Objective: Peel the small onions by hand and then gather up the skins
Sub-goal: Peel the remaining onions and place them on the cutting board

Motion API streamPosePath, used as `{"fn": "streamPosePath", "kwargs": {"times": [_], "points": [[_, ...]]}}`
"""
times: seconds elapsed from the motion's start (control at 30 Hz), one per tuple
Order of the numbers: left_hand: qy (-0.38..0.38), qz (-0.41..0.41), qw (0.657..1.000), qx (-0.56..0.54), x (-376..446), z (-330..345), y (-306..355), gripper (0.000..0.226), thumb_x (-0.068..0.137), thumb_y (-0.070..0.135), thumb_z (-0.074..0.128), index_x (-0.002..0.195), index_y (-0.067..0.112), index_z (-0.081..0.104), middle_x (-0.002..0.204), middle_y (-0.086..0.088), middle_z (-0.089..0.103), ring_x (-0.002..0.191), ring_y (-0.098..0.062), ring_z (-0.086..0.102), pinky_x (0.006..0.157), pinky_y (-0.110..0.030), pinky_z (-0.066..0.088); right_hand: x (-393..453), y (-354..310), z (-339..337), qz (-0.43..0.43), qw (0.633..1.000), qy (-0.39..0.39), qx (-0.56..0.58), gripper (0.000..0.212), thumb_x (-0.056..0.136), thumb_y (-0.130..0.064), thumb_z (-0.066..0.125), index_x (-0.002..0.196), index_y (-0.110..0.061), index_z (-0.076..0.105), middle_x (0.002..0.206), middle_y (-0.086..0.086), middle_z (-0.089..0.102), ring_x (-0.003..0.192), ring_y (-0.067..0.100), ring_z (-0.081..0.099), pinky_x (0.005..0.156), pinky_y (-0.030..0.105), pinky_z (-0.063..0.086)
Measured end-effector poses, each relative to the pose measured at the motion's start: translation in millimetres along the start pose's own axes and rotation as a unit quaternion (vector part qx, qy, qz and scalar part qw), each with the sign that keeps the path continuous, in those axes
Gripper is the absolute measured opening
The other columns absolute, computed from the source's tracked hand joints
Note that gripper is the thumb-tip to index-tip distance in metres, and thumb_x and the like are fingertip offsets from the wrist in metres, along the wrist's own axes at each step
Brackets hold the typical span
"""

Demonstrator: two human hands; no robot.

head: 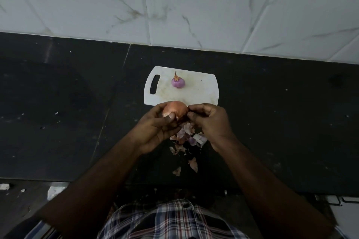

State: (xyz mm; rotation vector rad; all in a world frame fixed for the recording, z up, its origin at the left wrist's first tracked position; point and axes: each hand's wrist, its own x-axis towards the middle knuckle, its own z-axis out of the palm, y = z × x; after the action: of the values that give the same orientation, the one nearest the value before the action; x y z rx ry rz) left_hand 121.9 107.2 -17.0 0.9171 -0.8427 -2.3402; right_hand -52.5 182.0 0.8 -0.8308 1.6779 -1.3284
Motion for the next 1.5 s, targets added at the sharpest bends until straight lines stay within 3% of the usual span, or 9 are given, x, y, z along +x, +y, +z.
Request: {"fn": "streamPosePath", "kwargs": {"times": [0.2, 0.43, 0.6, 0.73, 0.93, 1.07, 1.23, 1.37, 1.5], "points": [[-0.041, 0.035, 0.991, 0.120, -3, 7, 7, 0.078, 0.077, -0.031, 0.053, 0.134, 0.022, 0.058, 0.142, -0.004, 0.056, 0.115, -0.025, 0.066, 0.084, -0.036, 0.057, 5, -9, -6, 0.006, 0.995, -0.055, -0.087, 0.038, 0.087, -0.024, 0.076, 0.124, -0.021, 0.068, 0.109, -0.004, 0.071, 0.101, 0.014, 0.069, 0.087, 0.035, 0.059], [-0.021, 0.032, 0.992, 0.120, -1, 9, 17, 0.065, 0.074, -0.005, 0.078, 0.135, 0.008, 0.058, 0.138, -0.020, 0.055, 0.112, -0.028, 0.068, 0.082, -0.030, 0.060, 4, -16, -9, -0.049, 0.992, -0.097, -0.070, 0.041, 0.082, 0.005, 0.073, 0.118, -0.013, 0.070, 0.114, 0.001, 0.072, 0.107, 0.008, 0.068, 0.093, 0.029, 0.056], [0.011, 0.078, 0.988, 0.132, 4, 12, 14, 0.061, 0.071, -0.005, 0.076, 0.128, 0.010, 0.062, 0.135, -0.019, 0.057, 0.112, -0.029, 0.068, 0.078, -0.033, 0.060, 5, -16, 1, -0.074, 0.982, -0.024, -0.171, 0.026, 0.084, -0.023, 0.078, 0.110, -0.017, 0.075, 0.106, -0.006, 0.072, 0.095, 0.008, 0.069, 0.086, 0.035, 0.059], [0.027, 0.093, 0.991, 0.097, 8, 19, 10, 0.059, 0.066, -0.004, 0.079, 0.122, 0.011, 0.065, 0.136, -0.020, 0.057, 0.113, -0.030, 0.068, 0.078, -0.036, 0.060, 3, -15, 11, -0.131, 0.966, 0.085, -0.206, 0.015, 0.081, -0.016, 0.080, 0.094, -0.011, 0.077, 0.087, -0.008, 0.067, 0.084, 0.007, 0.065, 0.080, 0.023, 0.054], [0.041, 0.088, 0.995, -0.007, 6, 26, 7, 0.059, 0.071, -0.004, 0.072, 0.128, 0.007, 0.060, 0.136, -0.020, 0.056, 0.111, -0.031, 0.069, 0.077, -0.036, 0.062, 6, -6, 16, -0.206, 0.940, 0.131, -0.237, 0.006, 0.084, -0.009, 0.074, 0.088, -0.010, 0.070, 0.088, -0.005, 0.065, 0.085, 0.010, 0.062, 0.077, 0.020, 0.048], [0.039, 0.087, 0.995, -0.037, 4, 20, 16, 0.055, 0.076, -0.003, 0.067, 0.129, 0.011, 0.060, 0.138, -0.019, 0.054, 0.111, -0.034, 0.069, 0.078, -0.037, 0.063, 7, 7, 3, -0.166, 0.956, 0.128, -0.207, 0.006, 0.085, -0.007, 0.074, 0.086, -0.010, 0.069, 0.074, -0.016, 0.064, 0.074, -0.004, 0.063, 0.070, 0.014, 0.049], [0.014, 0.057, 0.997, -0.057, 0, 18, 14, 0.060, 0.079, -0.008, 0.063, 0.135, 0.011, 0.056, 0.138, -0.020, 0.055, 0.106, -0.034, 0.071, 0.074, -0.036, 0.062, 8, 6, -8, -0.091, 0.980, 0.081, -0.156, 0.014, 0.091, -0.010, 0.069, 0.097, -0.022, 0.069, 0.091, -0.011, 0.068, 0.086, 0.012, 0.071, 0.074, 0.042, 0.062], [0.001, 0.048, 0.997, -0.058, 1, 15, 9, 0.060, 0.080, -0.006, 0.063, 0.136, 0.013, 0.056, 0.133, -0.019, 0.061, 0.094, -0.030, 0.074, 0.077, -0.038, 0.062, 2, -2, -2, -0.040, 0.998, -0.036, -0.039, 0.026, 0.091, -0.015, 0.070, 0.117, -0.023, 0.069, 0.110, -0.007, 0.070, 0.099, 0.012, 0.071, 0.082, 0.035, 0.061], [-0.029, 0.015, 0.997, -0.066, -1, 7, 11, 0.051, 0.083, -0.002, 0.062, 0.132, 0.014, 0.059, 0.126, -0.013, 0.068, 0.108, -0.040, 0.069, 0.078, -0.047, 0.063, 4, 2, -4, -0.068, 0.992, 0.021, -0.106, 0.017, 0.084, 0.000, 0.074, 0.094, -0.014, 0.075, 0.085, -0.001, 0.076, 0.075, 0.009, 0.073, 0.075, 0.029, 0.060]]}}
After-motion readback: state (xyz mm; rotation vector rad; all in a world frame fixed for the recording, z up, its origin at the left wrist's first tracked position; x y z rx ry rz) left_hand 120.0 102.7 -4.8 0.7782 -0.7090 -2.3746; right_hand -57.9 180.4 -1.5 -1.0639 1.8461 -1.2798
